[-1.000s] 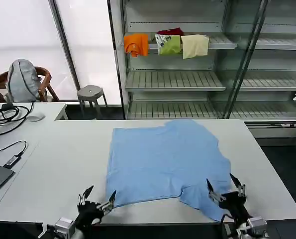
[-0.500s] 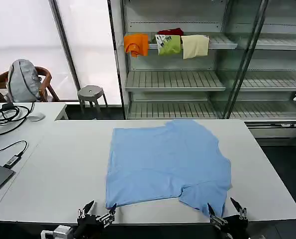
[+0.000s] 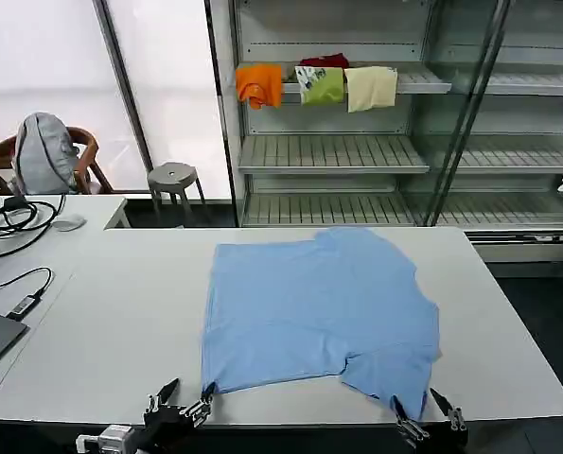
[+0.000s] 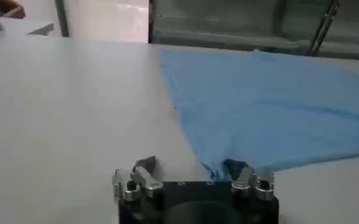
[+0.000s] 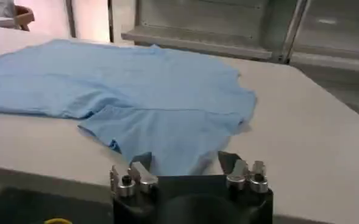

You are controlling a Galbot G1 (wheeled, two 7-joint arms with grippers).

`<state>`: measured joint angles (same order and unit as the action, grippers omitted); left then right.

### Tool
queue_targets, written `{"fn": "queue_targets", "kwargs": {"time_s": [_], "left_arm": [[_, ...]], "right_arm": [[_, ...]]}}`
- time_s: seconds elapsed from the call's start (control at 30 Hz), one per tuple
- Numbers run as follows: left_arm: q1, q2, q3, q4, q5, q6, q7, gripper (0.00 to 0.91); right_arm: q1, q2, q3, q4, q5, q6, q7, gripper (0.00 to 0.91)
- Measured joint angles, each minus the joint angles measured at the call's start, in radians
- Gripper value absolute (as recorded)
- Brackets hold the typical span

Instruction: Fold and organize the clothes.

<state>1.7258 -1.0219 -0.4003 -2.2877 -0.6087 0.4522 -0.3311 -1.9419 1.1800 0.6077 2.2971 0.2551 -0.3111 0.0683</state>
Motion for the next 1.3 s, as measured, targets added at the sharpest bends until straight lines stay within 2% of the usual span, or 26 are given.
{"fn": "queue_targets", "kwargs": {"time_s": [0.37,0.57,0.97,1.3], "left_arm": [[-0.001,0.002,0.024,0.001,0.014,-0.001,0.013,0.01],[-0.023,0.012,0.029,0.001,0.017,0.01,0.037,0.01],[-0.191,0.002,-0.012,0.051,0.004,0.019,0.156,0.01],[-0.347,-0.018,-0.017,0.13,-0.045,0.018,0.209,0.01]], "right_arm": [[0.011,-0.015,-0.004,0.0,0.013,0.016,0.003,0.0],[0.065,-0.032,-0.001,0.0,0.056,0.024,0.015,0.0],[0.31,-0.06,-0.024,-0.062,0.154,-0.034,0.041,0.0],[0.532,-0.052,-0.073,-0.186,0.169,-0.069,0.049,0.0]]}}
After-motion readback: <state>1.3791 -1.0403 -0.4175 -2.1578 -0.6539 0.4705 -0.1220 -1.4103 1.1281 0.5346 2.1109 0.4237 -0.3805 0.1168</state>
